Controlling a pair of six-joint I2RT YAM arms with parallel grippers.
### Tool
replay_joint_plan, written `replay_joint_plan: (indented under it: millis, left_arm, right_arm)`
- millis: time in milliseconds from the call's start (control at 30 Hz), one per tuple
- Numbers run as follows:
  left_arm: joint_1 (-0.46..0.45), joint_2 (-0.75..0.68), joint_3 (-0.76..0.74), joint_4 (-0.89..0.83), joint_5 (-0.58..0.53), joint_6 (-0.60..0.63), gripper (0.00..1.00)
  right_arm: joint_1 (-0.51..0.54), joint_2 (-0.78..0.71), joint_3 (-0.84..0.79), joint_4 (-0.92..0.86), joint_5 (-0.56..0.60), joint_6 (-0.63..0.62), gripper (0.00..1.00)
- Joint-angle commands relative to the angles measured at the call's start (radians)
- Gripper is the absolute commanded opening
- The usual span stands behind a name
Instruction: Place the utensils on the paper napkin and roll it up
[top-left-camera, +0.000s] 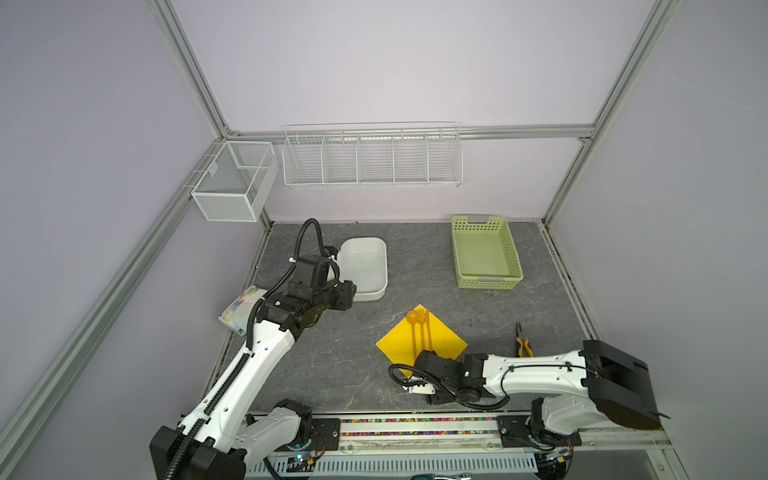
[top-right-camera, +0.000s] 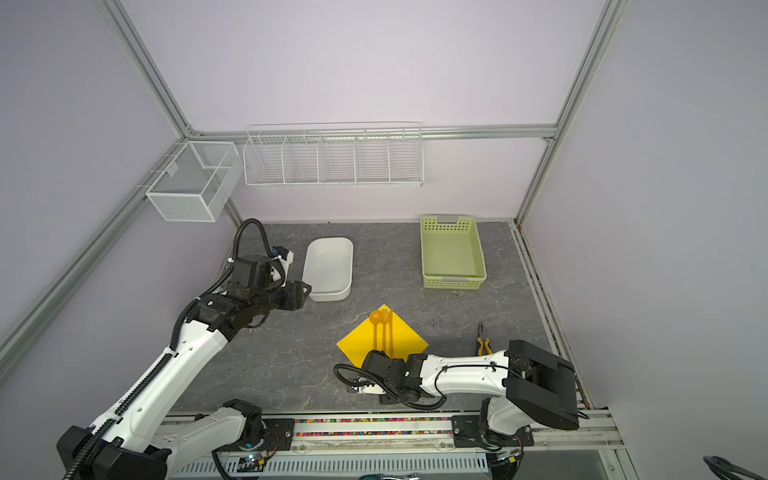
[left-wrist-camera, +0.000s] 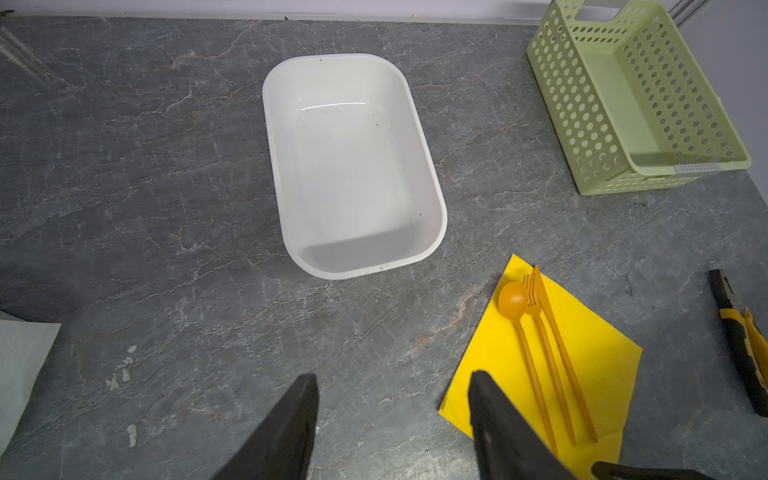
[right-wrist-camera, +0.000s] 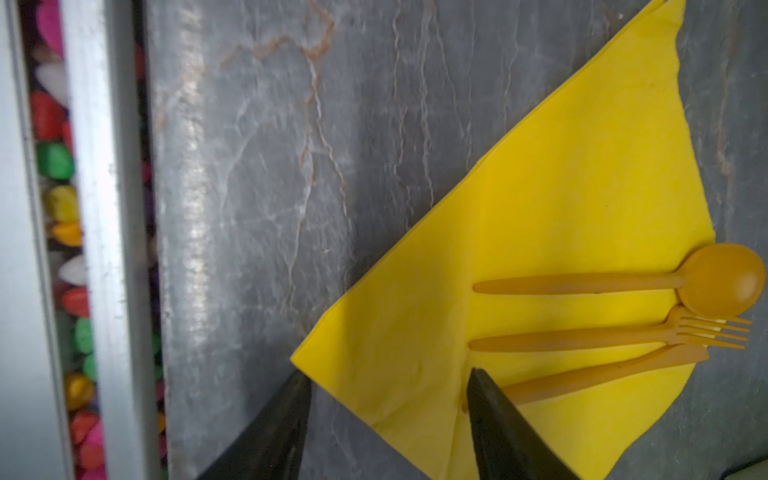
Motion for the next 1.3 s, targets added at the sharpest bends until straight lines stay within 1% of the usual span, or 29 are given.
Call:
replay_joint_plan:
  millis: [0,133,333,433,700,967,1100,1200,1267]
  left_arm:
    - [0.005,-0.005,0.0,-0.022,-0.005,0.015,0.59]
    - [0.005,-0.001,-0.001,-0.022,-0.004,0.014,0.58]
    - [0.005,0.007,-0.001,-0.023,-0.001,0.014,0.58]
    - [0.005,0.011,-0.001,-0.022,0.0,0.012,0.58]
    - [0.005,0.022,-0.002,-0.022,0.024,0.01,0.57]
    - [0.004,0.027,-0.014,-0.003,0.053,-0.006,0.57]
    - [0.004,0.039,-0.032,0.029,0.116,-0.019,0.56]
    - [0.005,0.058,-0.048,0.062,0.201,-0.041,0.54]
    - [0.004,0.07,-0.068,0.099,0.257,-0.079,0.51]
  right_arm:
    - [0.007,-0.03,-0.013,0.002,0.006,-0.021,0.6]
    - [0.007,-0.03,-0.018,0.007,0.007,-0.02,0.52]
    - [0.006,-0.025,-0.022,0.011,-0.015,-0.022,0.32]
    - [0.002,-0.016,-0.022,0.008,-0.031,-0.022,0.26]
    - [-0.003,-0.009,-0.019,0.0,-0.067,-0.02,0.16]
    - [-0.008,-0.012,-0.018,-0.014,-0.078,-0.013,0.07]
    - [-0.013,-0.026,-0.016,-0.021,-0.073,-0.007,0.07]
    - [-0.023,-0.048,-0.018,-0.022,-0.071,-0.003,0.07]
    - [-0.03,-0.063,-0.018,-0.022,-0.072,0.0,0.07]
